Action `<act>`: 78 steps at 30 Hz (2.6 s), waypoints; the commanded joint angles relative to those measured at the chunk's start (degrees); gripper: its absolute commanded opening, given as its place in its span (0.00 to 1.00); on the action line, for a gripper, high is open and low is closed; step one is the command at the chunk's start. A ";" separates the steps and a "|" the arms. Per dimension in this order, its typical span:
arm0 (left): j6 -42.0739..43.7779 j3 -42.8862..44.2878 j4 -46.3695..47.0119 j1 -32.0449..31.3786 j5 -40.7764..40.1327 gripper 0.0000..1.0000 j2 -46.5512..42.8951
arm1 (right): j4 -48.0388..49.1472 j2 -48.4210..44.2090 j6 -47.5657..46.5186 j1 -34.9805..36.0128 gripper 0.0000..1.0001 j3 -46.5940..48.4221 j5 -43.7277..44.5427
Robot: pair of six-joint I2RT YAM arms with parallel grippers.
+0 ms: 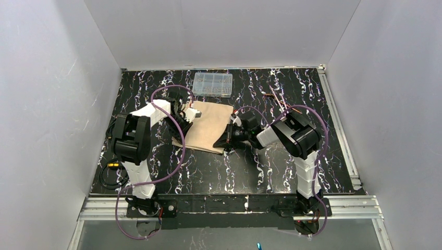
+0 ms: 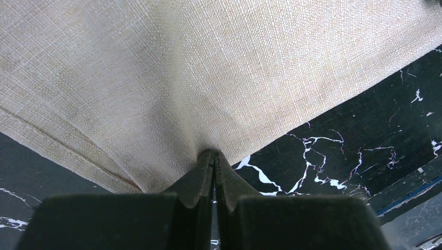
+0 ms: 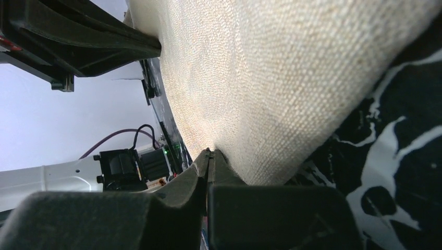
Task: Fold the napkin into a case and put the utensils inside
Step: Smooth out the square-folded napkin at the center of the board, then pick up the top corner of the square folded napkin from the center of the board.
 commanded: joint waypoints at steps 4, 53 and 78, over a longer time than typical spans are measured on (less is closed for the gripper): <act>2.83 -2.91 1.26 0.54 -7.93 0.00 0.28 | 3.60 -0.89 1.69 0.18 0.09 0.19 -0.04; -7.15 27.72 -14.76 10.99 4.56 0.25 -0.72 | -7.38 -8.24 -0.99 5.00 0.15 4.57 -3.39; -20.77 48.93 -5.19 3.52 -1.02 0.36 24.78 | -29.56 4.93 -17.29 4.67 0.09 22.59 7.90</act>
